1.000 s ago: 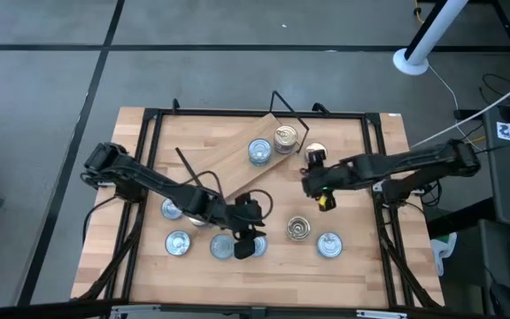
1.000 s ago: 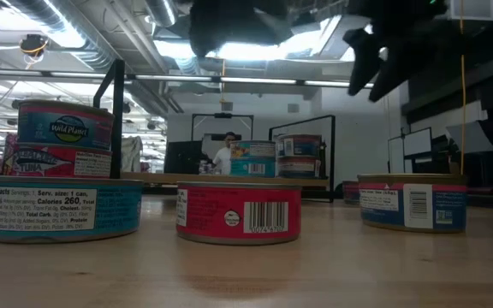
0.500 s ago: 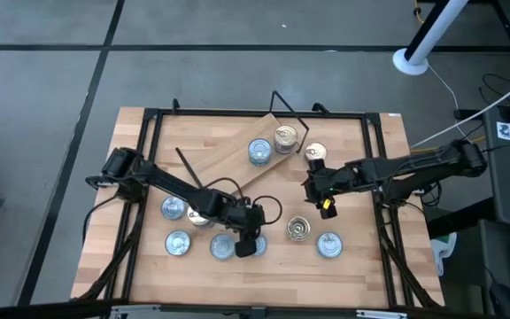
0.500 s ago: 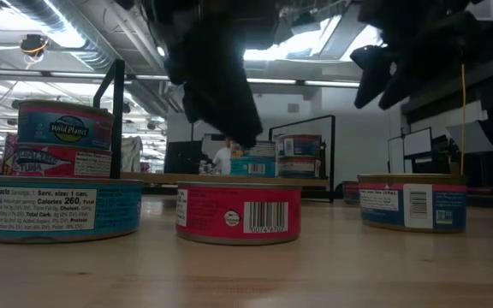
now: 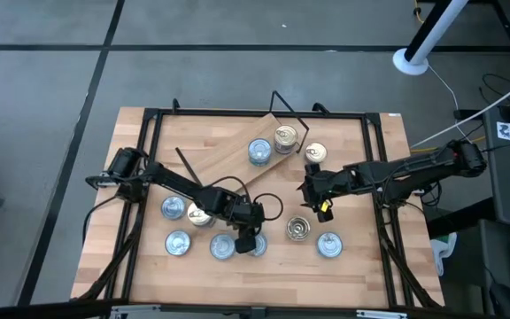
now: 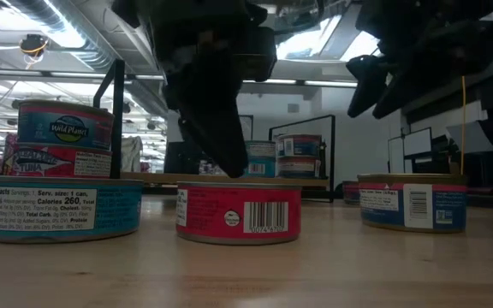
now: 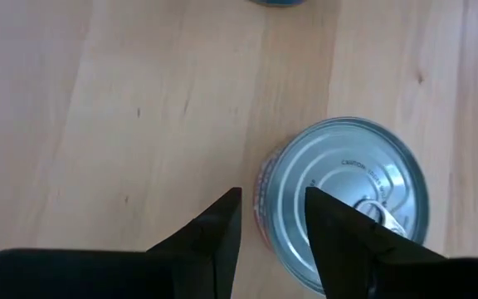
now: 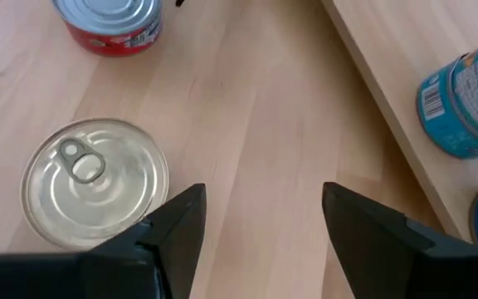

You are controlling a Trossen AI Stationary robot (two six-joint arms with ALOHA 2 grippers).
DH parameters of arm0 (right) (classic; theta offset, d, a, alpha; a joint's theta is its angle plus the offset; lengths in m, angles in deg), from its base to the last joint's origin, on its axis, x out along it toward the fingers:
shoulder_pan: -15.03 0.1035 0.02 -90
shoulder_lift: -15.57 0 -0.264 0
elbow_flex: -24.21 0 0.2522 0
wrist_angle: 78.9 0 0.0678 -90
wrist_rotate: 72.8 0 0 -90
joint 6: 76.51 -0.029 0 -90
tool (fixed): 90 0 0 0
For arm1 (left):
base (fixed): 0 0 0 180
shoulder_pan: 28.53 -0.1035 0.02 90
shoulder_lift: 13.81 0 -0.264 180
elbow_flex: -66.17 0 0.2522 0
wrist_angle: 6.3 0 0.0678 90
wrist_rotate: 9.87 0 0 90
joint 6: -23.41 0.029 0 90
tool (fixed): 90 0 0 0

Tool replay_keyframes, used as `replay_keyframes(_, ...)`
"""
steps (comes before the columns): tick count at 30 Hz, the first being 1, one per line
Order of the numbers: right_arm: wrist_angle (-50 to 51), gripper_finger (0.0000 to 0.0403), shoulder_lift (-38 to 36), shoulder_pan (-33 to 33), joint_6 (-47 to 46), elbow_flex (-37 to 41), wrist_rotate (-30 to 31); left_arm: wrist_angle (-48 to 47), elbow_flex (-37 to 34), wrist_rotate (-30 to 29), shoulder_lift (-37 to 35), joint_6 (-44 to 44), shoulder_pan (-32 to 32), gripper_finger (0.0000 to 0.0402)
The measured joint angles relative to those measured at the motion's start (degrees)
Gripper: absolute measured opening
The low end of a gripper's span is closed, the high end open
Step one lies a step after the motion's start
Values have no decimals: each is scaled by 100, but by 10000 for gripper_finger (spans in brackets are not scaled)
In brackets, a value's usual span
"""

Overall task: Stack canned seafood by type on shelf
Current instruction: Put the red tuna can on the shelf

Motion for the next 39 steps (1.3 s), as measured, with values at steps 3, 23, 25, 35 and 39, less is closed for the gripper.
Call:
replay_keyframes(3,-63,241,0,0,0,0,0,14,0,105,89,0,-12,127)
replay_keyframes(23,-155,241,2,0,2,-2,0,91,13,362,342,12,-54,33)
replay_keyframes(25,-153,241,2,0,3,-2,0,95,13,360,340,15,-66,14)
replay_keyframes(35,-153,241,2,0,4,-4,-2,95,9,422,342,18,-174,2)
replay_keyframes(39,-153,241,2,0,4,-4,0,111,7,418,344,20,-180,1)
